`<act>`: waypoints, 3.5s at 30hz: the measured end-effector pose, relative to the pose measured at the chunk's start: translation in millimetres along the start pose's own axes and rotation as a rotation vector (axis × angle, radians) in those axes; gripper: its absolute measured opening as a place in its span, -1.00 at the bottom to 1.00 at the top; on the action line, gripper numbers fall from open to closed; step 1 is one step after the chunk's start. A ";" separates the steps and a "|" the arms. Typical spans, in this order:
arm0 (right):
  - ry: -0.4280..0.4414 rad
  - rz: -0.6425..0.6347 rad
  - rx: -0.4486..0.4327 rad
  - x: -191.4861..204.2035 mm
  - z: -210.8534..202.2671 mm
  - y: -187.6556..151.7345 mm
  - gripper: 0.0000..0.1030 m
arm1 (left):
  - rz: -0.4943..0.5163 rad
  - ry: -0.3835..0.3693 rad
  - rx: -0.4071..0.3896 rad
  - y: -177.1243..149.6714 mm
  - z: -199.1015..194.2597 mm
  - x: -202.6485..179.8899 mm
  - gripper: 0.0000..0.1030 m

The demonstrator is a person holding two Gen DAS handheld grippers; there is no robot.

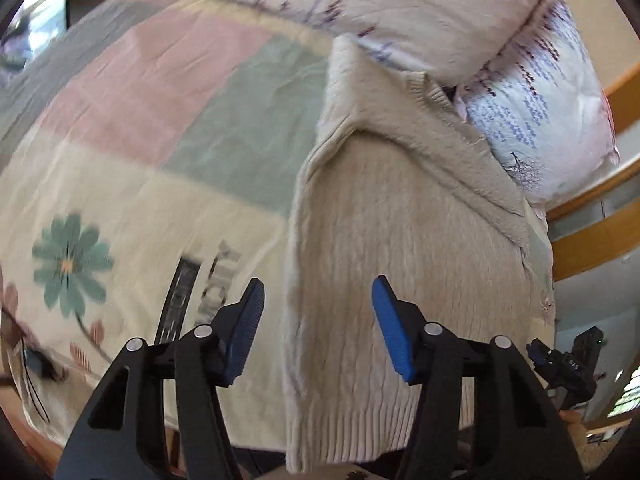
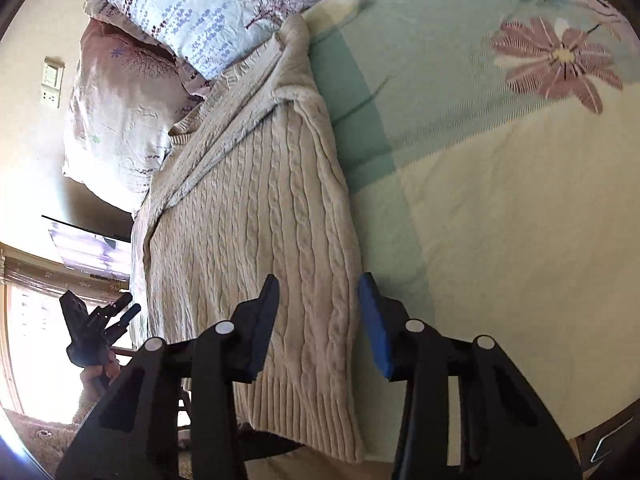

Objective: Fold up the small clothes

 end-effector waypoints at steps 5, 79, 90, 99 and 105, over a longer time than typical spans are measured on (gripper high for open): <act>0.109 0.037 0.133 -7.3 8.4 -23.3 -0.54 | -0.037 -0.056 0.074 -47.7 5.3 2.9 -0.18; 0.195 -0.187 0.168 88.2 102.3 222.6 -0.22 | 0.045 -0.228 -0.101 133.7 71.8 -160.2 0.28; 0.018 -0.363 -0.196 120.5 10.6 248.3 -0.69 | 0.093 -0.247 -0.058 136.4 92.6 -186.9 0.46; 0.093 -0.028 -0.002 26.6 39.0 247.9 0.69 | 0.133 -0.268 0.167 140.5 176.7 -222.1 0.66; 0.116 -0.045 0.118 27.6 77.2 233.2 0.24 | 0.282 -0.185 0.147 131.4 198.6 -252.5 0.82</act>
Point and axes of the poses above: each gripper's, at about its wrist camera, not at the fingertips, and z roughly the way its jaws point, x to its left, y to its top, the point moved 1 cm from there along z, roughly the way its jaws point, and after that the axes turned 6 degrees about x, right-handed, at the moved point
